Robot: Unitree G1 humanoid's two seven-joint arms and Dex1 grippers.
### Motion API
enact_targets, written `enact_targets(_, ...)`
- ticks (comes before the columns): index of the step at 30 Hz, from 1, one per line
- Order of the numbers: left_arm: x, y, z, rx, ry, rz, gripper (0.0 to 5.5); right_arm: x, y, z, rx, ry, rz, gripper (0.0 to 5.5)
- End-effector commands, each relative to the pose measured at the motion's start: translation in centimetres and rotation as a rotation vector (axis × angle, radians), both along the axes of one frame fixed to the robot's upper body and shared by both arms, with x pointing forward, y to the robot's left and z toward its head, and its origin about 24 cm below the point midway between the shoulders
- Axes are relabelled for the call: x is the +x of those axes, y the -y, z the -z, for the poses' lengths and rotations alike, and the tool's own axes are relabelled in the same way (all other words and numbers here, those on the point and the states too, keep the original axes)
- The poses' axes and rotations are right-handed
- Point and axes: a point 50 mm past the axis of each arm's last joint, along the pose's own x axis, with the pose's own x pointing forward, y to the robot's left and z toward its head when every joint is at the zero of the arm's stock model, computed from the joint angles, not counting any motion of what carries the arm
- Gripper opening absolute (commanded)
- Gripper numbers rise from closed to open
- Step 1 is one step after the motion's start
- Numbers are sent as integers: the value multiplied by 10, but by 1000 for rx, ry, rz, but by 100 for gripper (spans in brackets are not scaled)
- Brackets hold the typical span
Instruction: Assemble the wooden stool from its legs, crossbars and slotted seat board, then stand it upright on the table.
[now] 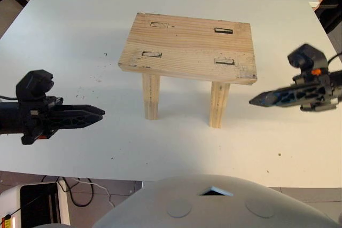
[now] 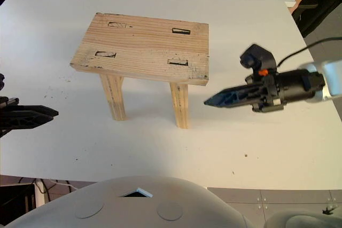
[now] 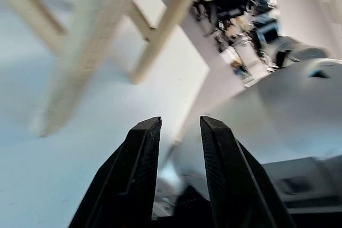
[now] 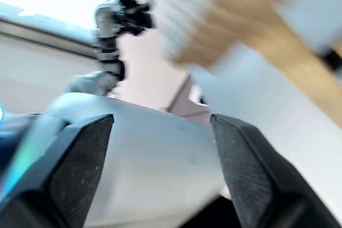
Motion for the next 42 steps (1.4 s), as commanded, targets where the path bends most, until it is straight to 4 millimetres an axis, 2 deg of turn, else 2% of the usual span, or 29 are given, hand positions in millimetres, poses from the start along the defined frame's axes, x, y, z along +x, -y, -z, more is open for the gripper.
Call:
enact_targets(1, 21, -19, 31, 133, 163, -295, 135, -13, 30, 42, -286, 142, 88, 336)
enact_targets(2, 28, -20, 42, 173, 182, -349, 135, -8, 39, 56, -379, 221, 130, 336)
enact_targets(4, 47, -15, 63, 316, 292, -469, 135, 18, 57, 84, -554, 368, 359, 336)
enact_targets(6, 69, -6, 77, 464, 399, -565, 135, 42, 66, 104, -724, 534, 525, 336)
enact_targets(8, 88, 5, 86, 541, 462, -650, 135, 59, 57, 113, -742, 678, 646, 336)
enact_targets(10, 102, 13, 100, 678, 515, -749, 135, 78, 38, 118, -720, 809, 758, 336)
enact_targets(12, 113, 26, 111, 702, 565, -836, 135, 90, 17, 123, -666, 846, 849, 336)
enact_targets(15, 122, 49, 131, 641, 613, -962, 135, 101, -6, 140, -719, 999, 924, 336)
enact_targets(20, 124, 63, 156, 606, 631, -1058, 135, 110, -14, 156, -850, 1154, 1152, 336)
enact_targets(24, 127, 70, 172, 565, 636, -1102, 135, 106, -16, 179, -898, 1121, 1180, 336)
enact_targets(28, 129, 83, 185, 571, 666, -1108, 135, 105, -23, 188, -884, 1137, 1168, 336)
enact_targets(34, 131, 95, 190, 524, 712, -1115, 135, 109, -29, 196, -853, 1102, 1210, 336)
enact_targets(42, 131, 85, 191, 494, 716, -1179, 135, 117, -28, 196, -885, 1134, 1187, 336)
